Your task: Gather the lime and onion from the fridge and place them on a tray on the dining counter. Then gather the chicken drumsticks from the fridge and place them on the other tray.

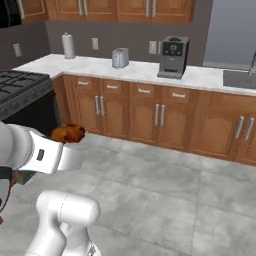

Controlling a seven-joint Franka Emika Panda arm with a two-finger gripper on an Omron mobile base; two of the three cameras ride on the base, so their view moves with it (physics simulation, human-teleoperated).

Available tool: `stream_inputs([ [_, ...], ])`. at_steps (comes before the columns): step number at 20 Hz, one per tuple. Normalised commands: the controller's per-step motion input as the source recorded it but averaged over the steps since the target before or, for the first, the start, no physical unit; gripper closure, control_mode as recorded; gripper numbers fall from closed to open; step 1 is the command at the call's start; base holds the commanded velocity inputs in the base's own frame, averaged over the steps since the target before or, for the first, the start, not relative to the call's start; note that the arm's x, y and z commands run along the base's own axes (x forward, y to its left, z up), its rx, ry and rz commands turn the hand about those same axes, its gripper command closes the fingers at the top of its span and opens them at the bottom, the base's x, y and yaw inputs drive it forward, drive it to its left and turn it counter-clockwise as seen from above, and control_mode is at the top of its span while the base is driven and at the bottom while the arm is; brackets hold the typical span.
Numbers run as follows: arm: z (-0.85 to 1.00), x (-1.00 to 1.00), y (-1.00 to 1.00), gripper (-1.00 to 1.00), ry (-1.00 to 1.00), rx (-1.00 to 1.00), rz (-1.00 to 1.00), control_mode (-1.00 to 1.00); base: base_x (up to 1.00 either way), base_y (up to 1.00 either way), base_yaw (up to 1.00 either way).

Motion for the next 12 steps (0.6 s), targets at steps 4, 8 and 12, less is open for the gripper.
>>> stream_inputs([
  [4, 0.00, 0.00, 0.00, 1.00, 0.00, 0.00, 0.00, 1.00, -0.05, -0.15, -0.48],
  [8, 0.00, 0.00, 0.00, 1.00, 0.00, 0.00, 0.00, 1.00, -0.04, -0.16, -0.47],
  [12, 0.00, 0.00, 0.00, 1.00, 0.00, 0.00, 0.00, 1.00, 0.00, -0.17, -0.46],
])
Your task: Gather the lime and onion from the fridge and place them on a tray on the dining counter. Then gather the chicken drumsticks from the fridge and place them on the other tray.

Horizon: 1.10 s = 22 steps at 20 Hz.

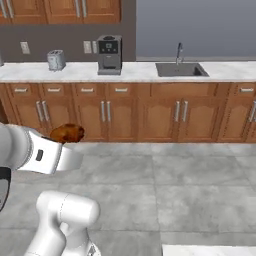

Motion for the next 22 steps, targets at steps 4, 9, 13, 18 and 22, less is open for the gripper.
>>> stream_inputs([
  [4, 0.00, 0.00, 0.00, 1.00, 0.00, 0.00, 0.00, 1.00, 0.02, -0.21, -0.45],
  [9, 0.00, 0.00, 0.00, 1.00, 0.00, 0.00, 0.00, 1.00, 0.25, -0.35, -0.42],
  [13, 0.00, 0.00, 0.00, 1.00, 0.00, 0.00, 0.00, 1.00, 0.33, -0.30, -0.41],
  [18, 0.00, 0.00, 0.00, 1.00, 0.00, 0.00, 0.00, 1.00, 0.49, 0.20, -0.42],
  [22, 0.00, 0.00, 0.00, 1.00, 0.00, 0.00, 0.00, 1.00, 0.43, 0.19, -0.41],
])
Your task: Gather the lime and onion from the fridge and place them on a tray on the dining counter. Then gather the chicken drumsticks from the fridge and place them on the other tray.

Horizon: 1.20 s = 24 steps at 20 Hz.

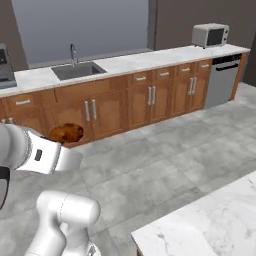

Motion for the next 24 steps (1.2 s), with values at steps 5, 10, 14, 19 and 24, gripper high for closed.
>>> stream_inputs([
  [5, 0.00, 0.00, 0.00, 1.00, 0.00, 0.00, 0.00, 1.00, 0.13, 0.17, -0.47],
  [10, 0.00, 0.00, 0.00, 1.00, 0.00, 0.00, 0.00, 1.00, 0.00, 0.15, -0.52],
  [14, 0.00, 0.00, 0.00, 1.00, 0.00, 0.00, 0.00, 1.00, 0.00, 0.13, -0.50],
  [19, 0.00, 0.00, 0.00, 1.00, 0.00, 0.00, 0.00, 1.00, -0.03, 0.05, -0.48],
  [24, 0.00, 0.00, 0.00, 1.00, 0.00, 0.00, 0.00, 1.00, -0.90, -0.06, -0.32],
])
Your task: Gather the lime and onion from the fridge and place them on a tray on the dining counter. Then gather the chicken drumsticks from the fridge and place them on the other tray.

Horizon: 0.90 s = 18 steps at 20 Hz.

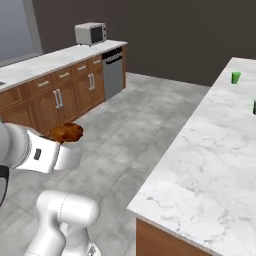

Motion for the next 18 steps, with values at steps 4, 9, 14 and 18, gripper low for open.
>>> stream_inputs([
  [4, 0.00, 0.00, 0.00, 1.00, 0.00, 0.00, 0.00, 1.00, -0.87, -0.25, -0.29],
  [9, 0.00, 0.00, 0.00, 1.00, 0.00, 0.00, 0.00, 1.00, -0.51, -0.56, -0.24],
  [14, 0.00, 0.00, 0.00, 1.00, 0.00, 0.00, 0.00, 1.00, -0.28, -0.86, -0.18],
  [18, 0.00, 0.00, 0.00, 1.00, 0.00, 0.00, 0.00, 1.00, -0.56, -0.74, -0.17],
])
